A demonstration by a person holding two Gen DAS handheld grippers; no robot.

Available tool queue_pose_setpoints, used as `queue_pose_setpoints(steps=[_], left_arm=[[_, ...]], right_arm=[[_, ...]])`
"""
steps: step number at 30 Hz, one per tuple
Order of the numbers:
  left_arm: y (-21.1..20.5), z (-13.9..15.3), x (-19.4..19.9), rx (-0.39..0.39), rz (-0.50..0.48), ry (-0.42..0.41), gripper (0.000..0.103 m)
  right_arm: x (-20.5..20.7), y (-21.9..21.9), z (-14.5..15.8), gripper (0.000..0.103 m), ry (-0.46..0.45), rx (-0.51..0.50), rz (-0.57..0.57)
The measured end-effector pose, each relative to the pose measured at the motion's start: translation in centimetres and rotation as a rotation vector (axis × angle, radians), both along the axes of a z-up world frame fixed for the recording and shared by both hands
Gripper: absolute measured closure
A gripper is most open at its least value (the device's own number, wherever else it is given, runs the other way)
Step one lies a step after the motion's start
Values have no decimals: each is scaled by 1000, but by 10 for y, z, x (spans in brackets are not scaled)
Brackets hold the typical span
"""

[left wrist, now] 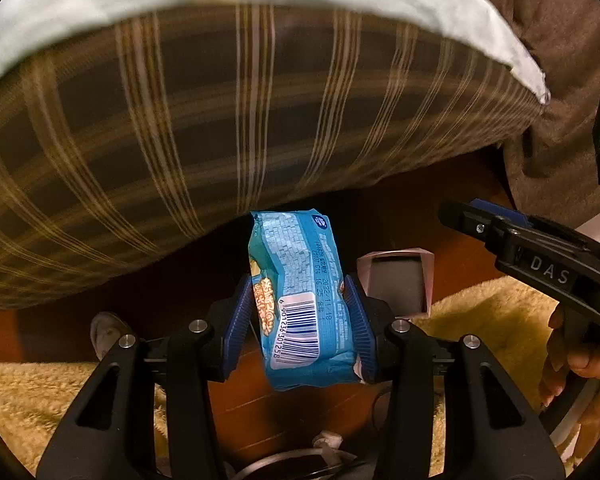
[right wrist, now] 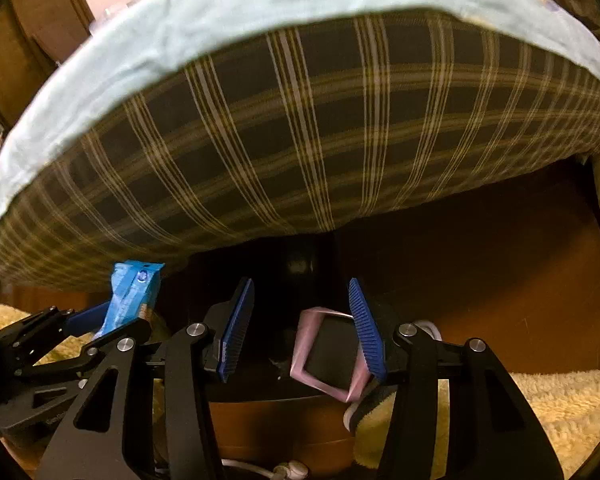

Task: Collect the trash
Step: 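Carry both items down into the black bin and open both tools, then raise both tools back over the bed toward the remaining items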

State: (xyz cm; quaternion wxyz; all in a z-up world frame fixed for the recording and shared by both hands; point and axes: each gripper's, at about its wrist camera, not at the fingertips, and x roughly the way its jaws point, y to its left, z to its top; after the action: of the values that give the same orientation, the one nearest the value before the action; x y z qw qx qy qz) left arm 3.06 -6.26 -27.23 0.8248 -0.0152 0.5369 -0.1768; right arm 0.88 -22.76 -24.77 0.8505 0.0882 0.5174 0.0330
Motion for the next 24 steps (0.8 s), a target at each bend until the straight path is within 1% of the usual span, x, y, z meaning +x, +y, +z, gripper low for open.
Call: queue_pose_setpoints(steps=[4,5,6,7,8,12,14,16,18,19,21,24], left_arm=[[-2,-19,9,-2,-3,51,56],[-3,-22,10,-6,-3,60,54],[-2,-23,12,-8,-3,64,44],[-3,-24,13,-7,-2,61,35],[-2,-24,13,-6,0,55,33],[4,-17,14,-6,9,52,24],[7,-6,13,-9,8,26,21],[9,7,9,-16,-3,-14,20],[14,24,7,-6,-9,-71,19],[16,34,6,3,0,-100,16],[22,51,8,2,27,-127,12],[30,81,10,-15,49,-164,12]], right_arm=[[3,0,-8,52,19,-14,-2],[3,0,-10,47,22,-20,-6],[3,0,-12,43,23,-28,-10],[5,-1,-14,32,22,-37,-13],[4,0,-15,26,17,-48,-16],[7,-1,-21,22,12,-72,-21],[9,-3,-17,17,-5,-95,-22],[12,-5,-6,16,-41,-101,-28],[12,-9,4,15,-61,-82,-31],[11,-11,12,15,-77,-67,-36],[14,-16,29,15,-110,-47,-46],[15,-23,65,13,-186,-1,-54]])
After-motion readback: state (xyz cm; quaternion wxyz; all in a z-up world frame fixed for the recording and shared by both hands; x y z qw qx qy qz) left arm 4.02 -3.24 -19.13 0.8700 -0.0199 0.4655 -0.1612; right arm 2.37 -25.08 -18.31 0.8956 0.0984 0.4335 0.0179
